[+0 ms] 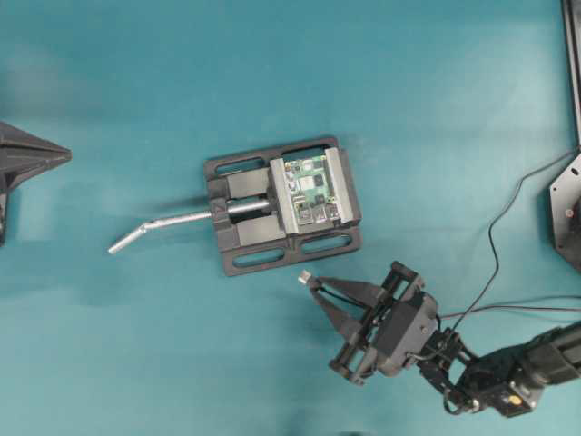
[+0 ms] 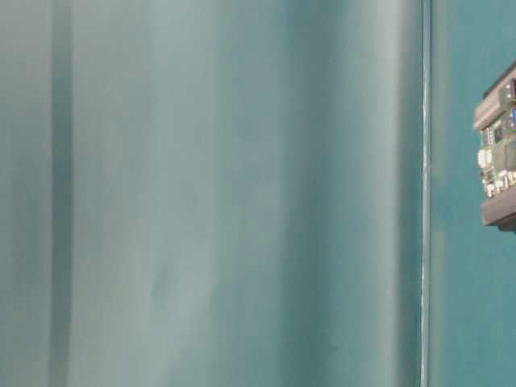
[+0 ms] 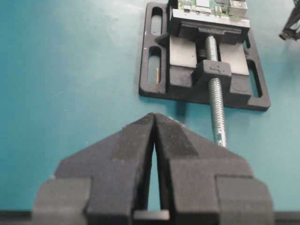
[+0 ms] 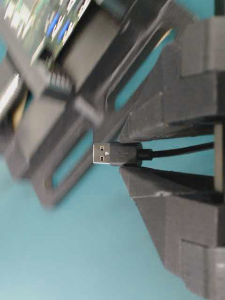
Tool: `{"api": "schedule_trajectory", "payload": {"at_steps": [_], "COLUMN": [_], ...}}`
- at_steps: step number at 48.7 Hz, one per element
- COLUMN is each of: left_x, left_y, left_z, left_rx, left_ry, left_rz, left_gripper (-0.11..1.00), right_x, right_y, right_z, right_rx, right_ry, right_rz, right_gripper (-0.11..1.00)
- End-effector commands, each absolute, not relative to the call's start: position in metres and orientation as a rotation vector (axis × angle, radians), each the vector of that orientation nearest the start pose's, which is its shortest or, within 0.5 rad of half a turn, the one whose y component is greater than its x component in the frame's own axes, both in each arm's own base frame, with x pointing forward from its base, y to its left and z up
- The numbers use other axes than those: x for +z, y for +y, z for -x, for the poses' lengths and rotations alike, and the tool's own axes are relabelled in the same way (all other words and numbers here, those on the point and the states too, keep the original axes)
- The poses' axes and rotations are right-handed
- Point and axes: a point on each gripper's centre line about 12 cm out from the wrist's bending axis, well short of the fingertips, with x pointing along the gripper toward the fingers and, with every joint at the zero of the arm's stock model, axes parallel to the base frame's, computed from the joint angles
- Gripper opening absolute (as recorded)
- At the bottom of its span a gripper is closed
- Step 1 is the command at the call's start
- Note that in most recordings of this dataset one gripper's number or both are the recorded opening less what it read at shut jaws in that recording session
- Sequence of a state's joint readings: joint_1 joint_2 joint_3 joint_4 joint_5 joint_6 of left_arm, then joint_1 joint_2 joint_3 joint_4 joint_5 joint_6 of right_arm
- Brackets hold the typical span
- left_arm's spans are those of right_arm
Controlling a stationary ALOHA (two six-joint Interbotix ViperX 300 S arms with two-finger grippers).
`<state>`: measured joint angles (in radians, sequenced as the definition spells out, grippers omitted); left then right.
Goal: Insert the USB into the fixed PCB.
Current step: 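Lift and carry the USB plug with the right gripper toward the board's ports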
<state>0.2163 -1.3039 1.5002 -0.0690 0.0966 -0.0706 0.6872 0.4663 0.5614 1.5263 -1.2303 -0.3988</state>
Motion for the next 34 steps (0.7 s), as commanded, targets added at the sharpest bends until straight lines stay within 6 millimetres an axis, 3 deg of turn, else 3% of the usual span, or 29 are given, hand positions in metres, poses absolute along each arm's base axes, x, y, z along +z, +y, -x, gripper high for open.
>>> {"api": "schedule_trajectory", "payload": {"at_steps": [1, 34], "left_x": [0.182, 0.182], "left_y": [0.029, 0.029], "left_z": [-0.134, -0.134], "left_rx": [0.227, 0.227], "left_ry": [0.252, 0.254], "left_rz": [0.168, 0.168], "left_gripper": [0.03, 0.03], "right_x": [0.090, 0.095], "right_y": [0.152, 0.163], "right_z": [-0.357, -0.367], "right_rx": [-0.742, -1.198], "right_ry": [0.168, 0.057], "right_rz": [-0.297, -0.283], "right_gripper": [0.21, 0.21]}}
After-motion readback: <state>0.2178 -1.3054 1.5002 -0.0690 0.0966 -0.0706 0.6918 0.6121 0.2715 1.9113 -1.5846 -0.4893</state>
